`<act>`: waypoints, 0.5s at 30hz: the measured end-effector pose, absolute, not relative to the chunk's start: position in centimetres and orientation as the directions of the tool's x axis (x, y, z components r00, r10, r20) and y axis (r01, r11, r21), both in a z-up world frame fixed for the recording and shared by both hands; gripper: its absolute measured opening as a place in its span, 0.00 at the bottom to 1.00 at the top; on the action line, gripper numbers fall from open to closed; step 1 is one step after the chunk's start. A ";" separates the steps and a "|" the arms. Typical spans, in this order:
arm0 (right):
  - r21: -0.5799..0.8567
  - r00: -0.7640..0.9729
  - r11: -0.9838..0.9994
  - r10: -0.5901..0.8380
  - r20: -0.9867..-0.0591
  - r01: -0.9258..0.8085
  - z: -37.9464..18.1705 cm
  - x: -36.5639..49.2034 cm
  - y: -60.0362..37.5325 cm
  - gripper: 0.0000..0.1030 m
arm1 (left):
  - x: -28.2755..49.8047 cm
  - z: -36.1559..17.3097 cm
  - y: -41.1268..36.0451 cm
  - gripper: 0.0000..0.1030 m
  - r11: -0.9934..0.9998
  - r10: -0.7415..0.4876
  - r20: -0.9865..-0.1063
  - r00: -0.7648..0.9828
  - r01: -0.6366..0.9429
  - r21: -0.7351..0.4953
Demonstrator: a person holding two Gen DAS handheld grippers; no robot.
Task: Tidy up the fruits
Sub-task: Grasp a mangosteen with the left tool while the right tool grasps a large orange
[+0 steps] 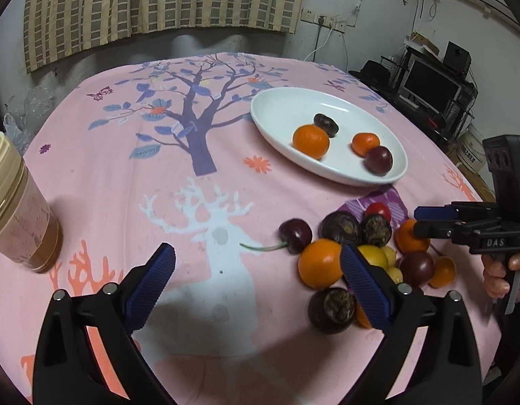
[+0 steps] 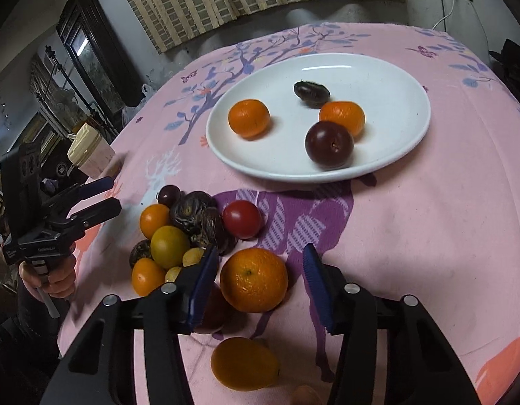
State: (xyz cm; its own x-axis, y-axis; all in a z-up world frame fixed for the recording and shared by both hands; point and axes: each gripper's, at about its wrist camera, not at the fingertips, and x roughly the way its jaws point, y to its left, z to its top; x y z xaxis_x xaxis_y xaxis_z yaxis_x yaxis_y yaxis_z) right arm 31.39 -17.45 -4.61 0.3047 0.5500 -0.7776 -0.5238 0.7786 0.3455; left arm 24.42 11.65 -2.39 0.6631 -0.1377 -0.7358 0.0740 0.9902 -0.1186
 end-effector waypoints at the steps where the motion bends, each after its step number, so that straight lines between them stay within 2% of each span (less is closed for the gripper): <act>1: 0.356 0.290 0.775 0.554 -0.780 -0.522 -4.8 31.5 -17.5 0.50 | 24.2 -2.4 11.6 0.94 0.990 -0.140 -0.736 0.662 0.080 -0.116; 4: 0.381 0.248 0.764 0.562 -0.789 -0.520 -5.6 31.6 -17.3 0.47 | 23.5 -2.3 11.5 0.94 0.988 -0.153 -0.733 0.662 0.106 -0.111; 5: 0.391 0.236 0.758 0.569 -0.788 -0.521 -5.7 31.5 -17.1 0.43 | 23.4 -2.3 11.3 0.94 0.987 -0.158 -0.732 0.663 0.115 -0.109; 10: 0.401 0.253 0.764 0.576 -0.777 -0.506 -5.6 31.5 -17.5 0.42 | 22.5 -2.6 9.9 0.92 0.974 -0.201 -0.748 0.633 0.208 -0.086; 11: 0.404 0.261 0.765 0.579 -0.772 -0.502 -5.4 31.6 -17.7 0.42 | 22.3 -2.8 9.5 0.89 0.967 -0.218 -0.753 0.621 0.241 -0.081; 13: 0.404 0.277 0.768 0.582 -0.765 -0.497 -5.2 31.7 -18.0 0.42 | 22.0 -3.4 8.4 0.68 0.950 -0.243 -0.772 0.588 0.306 -0.066; 15: 0.409 0.280 0.769 0.584 -0.762 -0.491 -5.1 31.8 -18.2 0.42 | 21.7 -4.0 7.6 0.62 0.933 -0.263 -0.788 0.556 0.356 -0.060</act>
State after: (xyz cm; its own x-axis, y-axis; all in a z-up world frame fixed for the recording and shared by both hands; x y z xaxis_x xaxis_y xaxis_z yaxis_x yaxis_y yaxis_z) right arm 31.76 -18.25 -5.12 0.2800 0.5838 -0.7621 -0.4910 0.7693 0.4088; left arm 21.67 7.62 -3.96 0.5565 -0.2631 -0.7881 0.3557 0.9327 -0.0602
